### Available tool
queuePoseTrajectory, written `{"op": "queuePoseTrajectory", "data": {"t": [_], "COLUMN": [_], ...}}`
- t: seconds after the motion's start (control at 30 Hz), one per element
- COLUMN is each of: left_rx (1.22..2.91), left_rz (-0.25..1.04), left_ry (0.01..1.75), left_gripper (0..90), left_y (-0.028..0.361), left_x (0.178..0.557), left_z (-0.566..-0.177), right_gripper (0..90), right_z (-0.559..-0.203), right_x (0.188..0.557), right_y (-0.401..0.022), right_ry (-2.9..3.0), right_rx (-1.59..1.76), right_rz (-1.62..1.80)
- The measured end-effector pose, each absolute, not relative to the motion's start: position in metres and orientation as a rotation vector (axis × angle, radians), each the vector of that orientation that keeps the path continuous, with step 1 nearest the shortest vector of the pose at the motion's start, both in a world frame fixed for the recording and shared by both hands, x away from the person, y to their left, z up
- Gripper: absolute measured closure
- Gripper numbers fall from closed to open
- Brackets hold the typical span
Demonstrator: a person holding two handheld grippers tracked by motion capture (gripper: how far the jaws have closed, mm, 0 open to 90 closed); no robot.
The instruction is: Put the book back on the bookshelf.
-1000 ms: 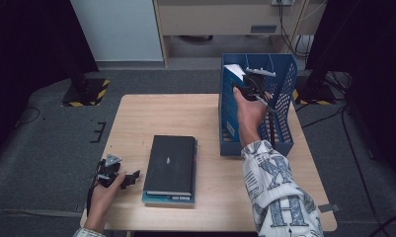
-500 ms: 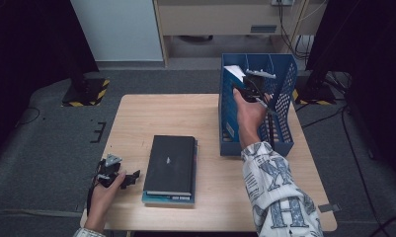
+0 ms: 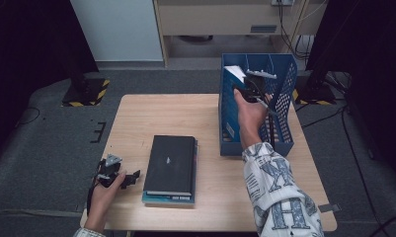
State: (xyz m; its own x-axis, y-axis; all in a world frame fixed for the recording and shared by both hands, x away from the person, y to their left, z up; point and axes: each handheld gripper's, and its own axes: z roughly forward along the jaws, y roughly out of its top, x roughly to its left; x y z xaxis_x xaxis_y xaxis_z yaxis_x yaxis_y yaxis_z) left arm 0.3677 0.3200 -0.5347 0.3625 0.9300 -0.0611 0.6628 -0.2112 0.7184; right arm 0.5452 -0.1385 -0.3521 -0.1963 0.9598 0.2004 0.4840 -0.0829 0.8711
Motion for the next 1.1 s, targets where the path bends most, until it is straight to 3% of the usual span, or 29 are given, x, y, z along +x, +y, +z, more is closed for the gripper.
{"op": "queuePoseTrajectory", "data": {"t": [1.1], "left_rx": [1.963], "left_rz": [0.51], "left_ry": [1.373], "left_gripper": [4.5], "left_y": [0.318], "left_x": [0.368], "left_z": [-0.535], "right_gripper": [59.3], "right_z": [-0.354], "right_x": [0.517], "right_y": [-0.153], "right_ry": [1.825], "right_rx": [1.537], "right_rz": [1.159]}}
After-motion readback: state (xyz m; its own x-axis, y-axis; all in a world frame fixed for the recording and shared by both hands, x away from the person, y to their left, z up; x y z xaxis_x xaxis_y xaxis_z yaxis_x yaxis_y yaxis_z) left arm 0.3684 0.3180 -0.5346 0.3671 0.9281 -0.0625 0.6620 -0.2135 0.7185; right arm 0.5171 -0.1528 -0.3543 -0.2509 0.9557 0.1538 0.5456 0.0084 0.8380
